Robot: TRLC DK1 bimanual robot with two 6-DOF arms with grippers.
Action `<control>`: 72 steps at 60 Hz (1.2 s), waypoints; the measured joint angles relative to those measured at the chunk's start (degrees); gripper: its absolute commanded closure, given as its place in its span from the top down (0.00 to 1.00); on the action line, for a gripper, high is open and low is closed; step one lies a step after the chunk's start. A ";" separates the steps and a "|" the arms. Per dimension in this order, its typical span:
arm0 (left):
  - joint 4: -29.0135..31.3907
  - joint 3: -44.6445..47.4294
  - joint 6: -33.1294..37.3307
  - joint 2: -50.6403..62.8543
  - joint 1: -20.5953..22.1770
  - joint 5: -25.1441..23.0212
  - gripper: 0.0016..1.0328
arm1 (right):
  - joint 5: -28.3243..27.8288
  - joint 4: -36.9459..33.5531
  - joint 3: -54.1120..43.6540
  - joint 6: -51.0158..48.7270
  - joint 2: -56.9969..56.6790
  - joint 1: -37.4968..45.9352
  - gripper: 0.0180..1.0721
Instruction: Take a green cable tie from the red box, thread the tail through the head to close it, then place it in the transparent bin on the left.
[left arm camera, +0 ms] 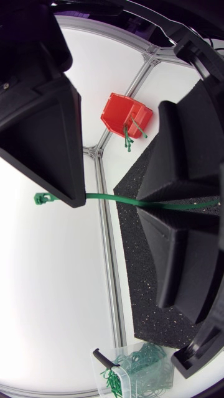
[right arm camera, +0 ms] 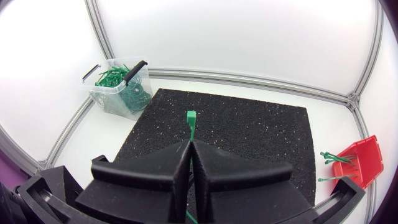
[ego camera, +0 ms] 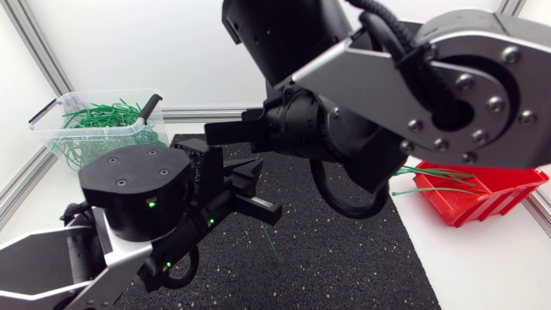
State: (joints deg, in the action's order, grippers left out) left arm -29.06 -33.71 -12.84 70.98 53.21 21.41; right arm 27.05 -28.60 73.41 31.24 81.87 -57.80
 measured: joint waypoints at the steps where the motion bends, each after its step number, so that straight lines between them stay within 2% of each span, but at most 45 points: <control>1: 0.00 0.00 0.00 0.00 0.00 0.00 0.04 | -0.22 0.09 -0.04 -0.24 -0.07 0.00 0.21; 8: 0.07 0.02 0.68 -0.52 -0.55 -1.75 0.04 | -4.17 0.17 -0.28 -1.55 -1.01 0.26 0.33; 18: 1.31 0.02 0.85 -3.98 -3.85 -8.17 0.04 | -12.50 0.37 -0.48 -5.62 -3.61 2.78 0.42; 25: 3.21 0.26 0.85 -6.56 -6.95 -13.84 0.04 | -18.56 0.44 -1.51 -9.35 -5.86 5.31 0.43; 37: 4.96 2.03 0.85 -9.92 -10.95 -24.20 0.03 | -39.36 0.55 -5.22 -17.88 -9.51 16.48 0.45; 49: 8.81 3.69 0.85 -12.85 -13.05 -33.64 0.03 | -62.97 0.55 -7.87 -24.79 -10.32 31.58 0.44; 56: 9.99 3.78 0.85 -14.43 -13.09 -37.59 0.03 | -71.10 1.44 -9.75 -30.64 -10.32 37.07 0.42; 64: 10.43 3.78 0.83 -15.02 -13.09 -41.27 0.03 | -76.81 1.81 -11.34 -38.25 -10.32 38.86 0.40; 72: 11.43 3.78 0.37 -15.13 -13.29 -44.39 0.03 | -78.09 0.09 -12.28 -47.95 -10.32 38.14 0.40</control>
State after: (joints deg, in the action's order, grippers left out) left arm -17.63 -29.93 -12.47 55.86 39.92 -22.98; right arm -51.05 -28.51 61.12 -16.71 71.55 -19.66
